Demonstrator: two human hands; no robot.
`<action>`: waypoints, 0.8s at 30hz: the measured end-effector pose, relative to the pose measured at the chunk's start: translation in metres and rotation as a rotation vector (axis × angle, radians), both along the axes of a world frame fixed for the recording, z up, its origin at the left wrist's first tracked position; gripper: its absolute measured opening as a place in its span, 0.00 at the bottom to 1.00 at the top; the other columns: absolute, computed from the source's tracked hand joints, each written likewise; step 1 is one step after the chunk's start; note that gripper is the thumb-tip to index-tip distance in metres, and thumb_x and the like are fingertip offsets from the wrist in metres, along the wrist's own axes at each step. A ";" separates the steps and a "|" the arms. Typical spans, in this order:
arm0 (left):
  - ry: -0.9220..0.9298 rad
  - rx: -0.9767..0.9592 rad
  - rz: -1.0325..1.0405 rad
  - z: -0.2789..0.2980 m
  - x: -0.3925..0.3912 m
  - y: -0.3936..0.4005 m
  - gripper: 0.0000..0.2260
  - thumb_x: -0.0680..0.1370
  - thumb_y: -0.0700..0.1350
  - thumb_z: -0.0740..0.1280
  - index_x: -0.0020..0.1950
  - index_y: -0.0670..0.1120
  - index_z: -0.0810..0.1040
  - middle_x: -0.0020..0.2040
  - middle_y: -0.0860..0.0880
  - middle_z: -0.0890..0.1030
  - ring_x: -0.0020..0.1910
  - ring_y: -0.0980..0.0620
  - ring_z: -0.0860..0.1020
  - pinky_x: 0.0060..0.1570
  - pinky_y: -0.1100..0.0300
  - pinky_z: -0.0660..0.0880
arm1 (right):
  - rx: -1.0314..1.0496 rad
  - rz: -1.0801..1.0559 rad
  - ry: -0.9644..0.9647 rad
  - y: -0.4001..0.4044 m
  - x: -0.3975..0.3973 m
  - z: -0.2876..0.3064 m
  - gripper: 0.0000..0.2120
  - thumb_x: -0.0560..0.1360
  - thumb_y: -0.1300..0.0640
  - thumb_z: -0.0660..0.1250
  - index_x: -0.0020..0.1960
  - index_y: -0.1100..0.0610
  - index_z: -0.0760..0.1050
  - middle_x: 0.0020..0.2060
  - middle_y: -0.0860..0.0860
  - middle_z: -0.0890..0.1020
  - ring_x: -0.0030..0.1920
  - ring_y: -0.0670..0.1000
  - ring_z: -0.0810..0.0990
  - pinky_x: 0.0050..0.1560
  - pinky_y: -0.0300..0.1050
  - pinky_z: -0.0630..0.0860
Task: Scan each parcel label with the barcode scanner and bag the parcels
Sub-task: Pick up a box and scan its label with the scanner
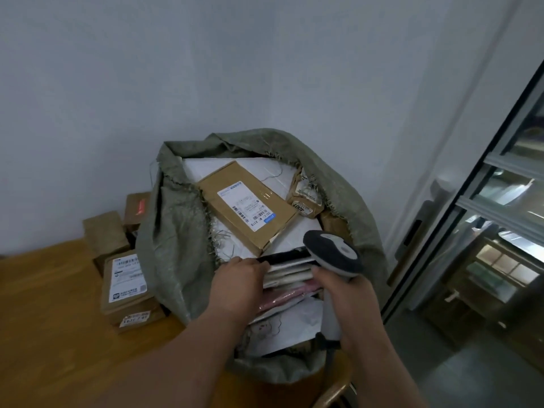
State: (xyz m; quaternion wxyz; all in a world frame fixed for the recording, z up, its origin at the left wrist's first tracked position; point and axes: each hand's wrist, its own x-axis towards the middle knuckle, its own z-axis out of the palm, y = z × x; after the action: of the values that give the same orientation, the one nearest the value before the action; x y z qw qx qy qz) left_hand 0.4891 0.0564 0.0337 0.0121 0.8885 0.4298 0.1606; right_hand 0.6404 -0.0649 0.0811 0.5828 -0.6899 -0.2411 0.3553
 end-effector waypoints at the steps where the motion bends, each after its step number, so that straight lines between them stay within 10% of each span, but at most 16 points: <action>1: -0.001 0.003 0.021 -0.001 0.004 0.003 0.19 0.72 0.58 0.64 0.56 0.51 0.84 0.50 0.49 0.83 0.46 0.43 0.77 0.42 0.55 0.73 | -0.002 0.022 0.003 0.004 0.004 -0.001 0.07 0.71 0.55 0.76 0.46 0.57 0.83 0.42 0.58 0.85 0.48 0.63 0.83 0.50 0.60 0.80; 9: 0.103 -0.013 0.186 -0.003 0.031 0.006 0.16 0.75 0.57 0.66 0.61 0.55 0.80 0.55 0.51 0.78 0.54 0.45 0.75 0.45 0.54 0.61 | 0.001 0.202 0.043 0.032 0.019 -0.008 0.13 0.72 0.55 0.75 0.56 0.51 0.80 0.46 0.50 0.84 0.49 0.51 0.82 0.45 0.47 0.77; 19: -0.634 -0.190 0.571 0.022 -0.073 -0.008 0.14 0.79 0.46 0.67 0.65 0.51 0.80 0.57 0.49 0.81 0.54 0.48 0.79 0.54 0.50 0.78 | 0.042 0.525 0.085 0.045 -0.066 0.014 0.10 0.72 0.54 0.77 0.53 0.47 0.83 0.46 0.45 0.86 0.49 0.49 0.83 0.41 0.43 0.77; 24: -0.809 -0.321 0.717 0.010 -0.168 -0.030 0.14 0.80 0.45 0.67 0.66 0.50 0.79 0.51 0.53 0.81 0.45 0.57 0.78 0.36 0.67 0.73 | 0.035 0.614 0.044 0.040 -0.156 0.015 0.13 0.71 0.51 0.77 0.54 0.49 0.82 0.41 0.44 0.85 0.46 0.48 0.82 0.39 0.40 0.74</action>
State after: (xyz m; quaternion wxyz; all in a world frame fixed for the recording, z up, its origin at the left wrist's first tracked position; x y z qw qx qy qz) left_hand 0.3212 0.0262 0.0438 0.2554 0.5416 0.6849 0.4151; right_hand 0.4847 -0.0248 0.0957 0.4650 -0.5668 -0.4317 0.5255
